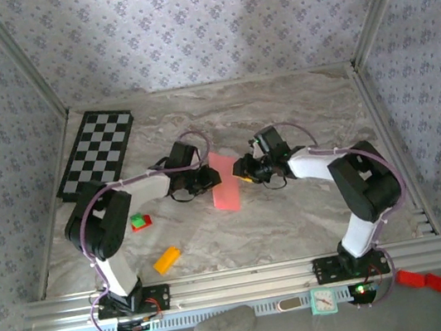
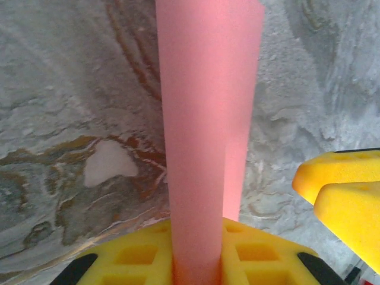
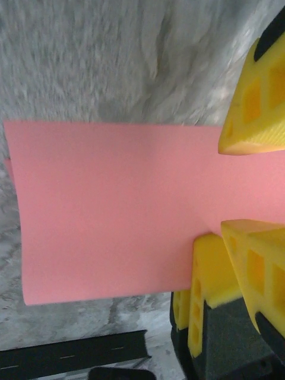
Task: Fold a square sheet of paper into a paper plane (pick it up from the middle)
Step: Hold the square sheet of paper at the center of the table.
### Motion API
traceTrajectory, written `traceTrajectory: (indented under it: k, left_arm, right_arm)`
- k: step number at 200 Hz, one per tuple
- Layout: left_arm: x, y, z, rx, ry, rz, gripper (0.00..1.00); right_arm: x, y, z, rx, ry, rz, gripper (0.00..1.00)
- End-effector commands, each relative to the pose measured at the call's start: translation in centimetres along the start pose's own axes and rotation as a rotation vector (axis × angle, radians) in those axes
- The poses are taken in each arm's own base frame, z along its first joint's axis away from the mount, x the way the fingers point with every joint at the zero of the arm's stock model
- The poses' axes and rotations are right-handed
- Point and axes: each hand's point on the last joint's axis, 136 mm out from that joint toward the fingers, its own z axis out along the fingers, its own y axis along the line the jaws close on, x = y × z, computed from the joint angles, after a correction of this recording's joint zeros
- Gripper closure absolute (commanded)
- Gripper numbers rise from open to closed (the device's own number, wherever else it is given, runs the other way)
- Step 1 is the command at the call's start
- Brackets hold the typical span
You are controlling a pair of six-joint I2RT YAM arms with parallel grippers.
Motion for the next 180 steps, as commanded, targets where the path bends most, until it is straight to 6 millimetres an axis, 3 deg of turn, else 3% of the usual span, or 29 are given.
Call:
traceTrajectory:
  k: [1,53,101,135,180]
  left_arm:
    - [0.2,1.4,0.5,-0.043,0.007,-0.001,0.80]
    - [0.1,2.0,0.5,-0.065,0.003,-0.002,0.81]
    - [0.2,2.4,0.2,-0.097,0.006,-0.012,0.79]
    - [0.1,2.8,-1.3,-0.164,-0.010,-0.027,0.66]
    - [0.1,3.3,-2.8,-0.241,-0.021,-0.035,0.48]
  right_arm:
    - [0.6,0.1,1.2,0.036,0.051,-0.016,0.72]
    - [1.6,-1.3,3.5,0.115,0.132,-0.012,0.79]
    - [2.4,-3.2,4.1,0.213,0.175,0.009,0.81]
    - [2.7,-4.3,3.7,0.296,0.188,0.034,0.81]
    - [2.5,-3.2,3.9,0.270,0.189,0.044,0.81]
